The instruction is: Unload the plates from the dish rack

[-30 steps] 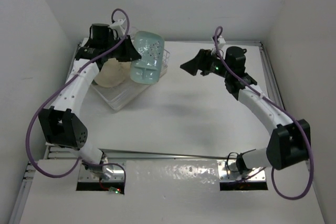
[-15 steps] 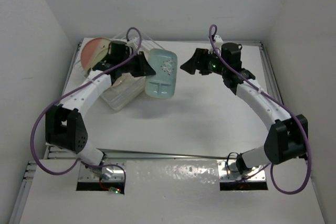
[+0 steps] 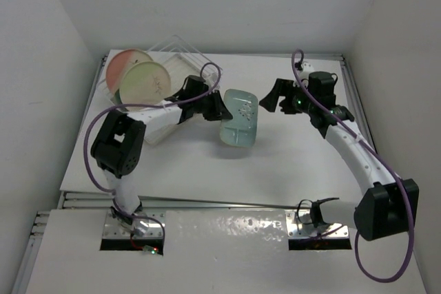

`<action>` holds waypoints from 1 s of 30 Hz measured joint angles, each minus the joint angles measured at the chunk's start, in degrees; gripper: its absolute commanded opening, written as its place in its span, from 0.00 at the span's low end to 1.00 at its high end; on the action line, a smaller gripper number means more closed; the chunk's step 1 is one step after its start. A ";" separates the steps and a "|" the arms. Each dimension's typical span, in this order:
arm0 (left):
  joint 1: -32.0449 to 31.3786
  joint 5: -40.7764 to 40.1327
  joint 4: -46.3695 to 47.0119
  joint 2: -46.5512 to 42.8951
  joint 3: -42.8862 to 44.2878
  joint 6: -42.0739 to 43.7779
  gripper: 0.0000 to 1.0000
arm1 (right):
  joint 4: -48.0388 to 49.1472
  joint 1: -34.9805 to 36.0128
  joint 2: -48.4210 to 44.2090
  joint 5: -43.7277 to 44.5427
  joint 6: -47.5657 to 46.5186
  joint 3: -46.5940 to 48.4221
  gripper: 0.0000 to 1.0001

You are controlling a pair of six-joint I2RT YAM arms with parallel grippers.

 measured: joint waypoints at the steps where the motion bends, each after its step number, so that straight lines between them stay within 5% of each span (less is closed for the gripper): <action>1: -0.44 -0.09 1.81 1.33 0.22 -1.51 0.00 | -0.22 -0.02 -0.59 0.07 -0.13 -1.11 0.89; 17: -2.49 -8.13 11.67 32.85 40.63 -9.07 0.00 | -3.43 -0.74 -5.49 1.88 -3.17 -3.80 0.90; 26: -2.56 -8.98 8.57 45.83 51.04 -10.32 0.00 | -5.05 -0.87 -5.55 4.09 -4.31 -3.72 0.90; 30: -2.62 -8.85 6.16 46.86 52.87 -11.28 0.13 | -5.86 -0.87 -5.79 4.48 -4.87 -3.52 0.90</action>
